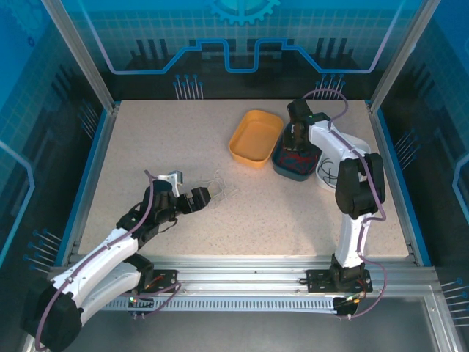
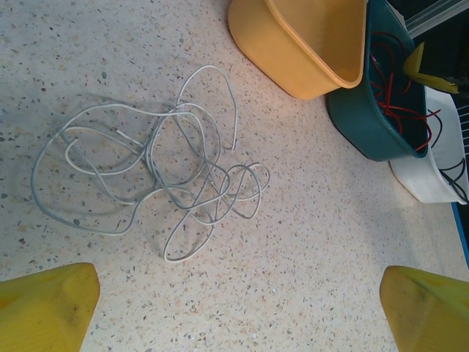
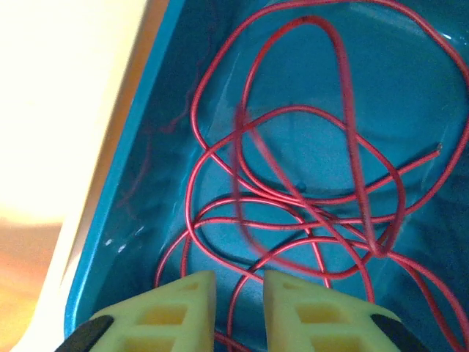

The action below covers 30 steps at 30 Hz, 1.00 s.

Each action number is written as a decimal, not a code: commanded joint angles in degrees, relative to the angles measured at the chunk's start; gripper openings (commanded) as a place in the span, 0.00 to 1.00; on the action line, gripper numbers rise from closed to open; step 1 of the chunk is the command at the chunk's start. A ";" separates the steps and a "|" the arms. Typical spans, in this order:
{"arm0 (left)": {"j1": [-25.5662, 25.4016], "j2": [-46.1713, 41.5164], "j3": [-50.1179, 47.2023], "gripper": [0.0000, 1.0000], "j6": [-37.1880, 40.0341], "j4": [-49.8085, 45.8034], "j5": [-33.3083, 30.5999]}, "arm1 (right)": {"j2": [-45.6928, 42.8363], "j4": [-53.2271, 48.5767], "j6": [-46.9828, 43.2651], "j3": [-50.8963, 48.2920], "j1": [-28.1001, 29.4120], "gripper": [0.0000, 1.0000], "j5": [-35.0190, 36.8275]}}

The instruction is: Untangle the cables

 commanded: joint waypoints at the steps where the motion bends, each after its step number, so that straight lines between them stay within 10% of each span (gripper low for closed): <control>1: 0.48 -0.83 -0.49 0.99 -0.64 -0.84 -0.80 | -1.88 -0.28 -0.42 1.75 1.04 0.29 0.60; 15: 0.41 1.00 1.63 0.99 -1.19 -3.18 -2.16 | -13.72 -1.26 -0.76 -1.34 5.41 0.35 -1.80; 30: 6.94 21.55 15.72 0.99 2.02 -9.61 0.96 | -19.75 5.52 4.96 -12.37 25.40 0.53 1.29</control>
